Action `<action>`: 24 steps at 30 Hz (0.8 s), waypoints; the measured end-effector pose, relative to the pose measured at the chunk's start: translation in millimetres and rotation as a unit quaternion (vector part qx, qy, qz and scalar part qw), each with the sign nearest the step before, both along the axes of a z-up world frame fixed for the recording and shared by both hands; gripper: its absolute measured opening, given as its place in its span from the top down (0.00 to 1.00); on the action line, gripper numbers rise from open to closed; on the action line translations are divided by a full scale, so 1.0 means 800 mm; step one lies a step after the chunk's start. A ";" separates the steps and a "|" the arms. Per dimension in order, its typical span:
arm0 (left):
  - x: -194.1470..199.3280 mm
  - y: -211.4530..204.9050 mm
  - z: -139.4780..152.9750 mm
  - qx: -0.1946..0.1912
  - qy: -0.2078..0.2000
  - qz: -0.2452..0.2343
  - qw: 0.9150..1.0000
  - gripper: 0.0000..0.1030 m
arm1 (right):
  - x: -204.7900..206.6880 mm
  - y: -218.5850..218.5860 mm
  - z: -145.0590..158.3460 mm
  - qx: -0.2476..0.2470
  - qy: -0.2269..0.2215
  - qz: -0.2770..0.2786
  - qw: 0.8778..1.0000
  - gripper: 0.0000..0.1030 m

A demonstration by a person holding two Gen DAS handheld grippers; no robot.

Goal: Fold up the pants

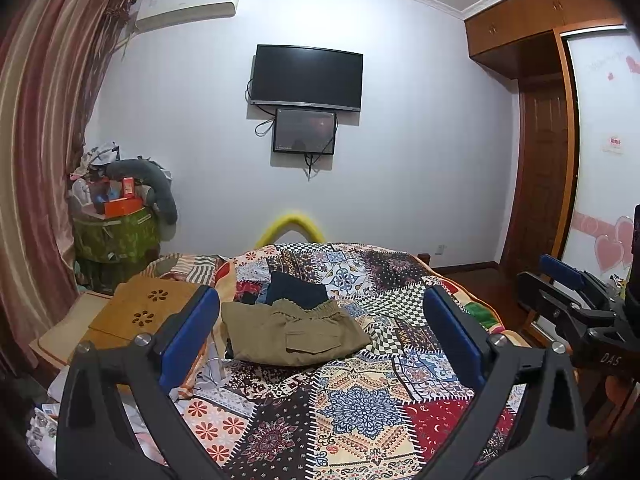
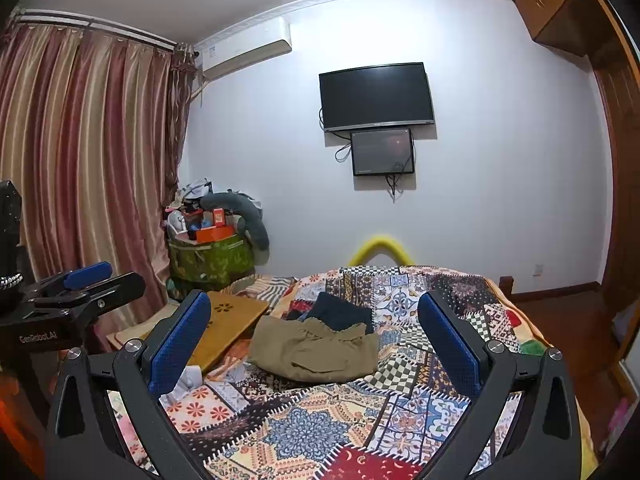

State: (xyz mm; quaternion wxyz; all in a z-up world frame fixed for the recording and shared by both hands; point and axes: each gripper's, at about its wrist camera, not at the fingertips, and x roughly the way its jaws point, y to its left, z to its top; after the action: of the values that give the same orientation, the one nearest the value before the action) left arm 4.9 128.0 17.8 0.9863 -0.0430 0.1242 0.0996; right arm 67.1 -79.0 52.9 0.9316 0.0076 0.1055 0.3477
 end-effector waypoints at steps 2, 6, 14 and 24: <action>-0.001 -0.001 0.000 0.000 0.000 -0.001 1.000 0.00 | 0.002 0.000 0.000 0.000 0.002 0.000 1.000 0.00; 0.000 -0.002 0.001 0.002 0.004 -0.006 1.000 0.00 | 0.002 -0.002 0.001 0.001 0.003 -0.002 1.000 0.00; 0.006 -0.007 0.000 0.007 0.008 -0.010 1.000 0.00 | 0.001 -0.003 -0.001 0.001 0.005 -0.003 1.000 0.00; 0.010 -0.009 0.001 0.011 0.011 -0.011 1.000 0.00 | 0.001 -0.005 -0.002 0.003 0.007 -0.003 1.000 0.00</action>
State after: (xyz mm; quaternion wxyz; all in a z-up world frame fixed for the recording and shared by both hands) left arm 12.6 120.8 18.6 0.9863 -0.0301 0.1348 0.0904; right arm 68.2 -82.7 51.3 0.9320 0.0135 0.1110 0.3449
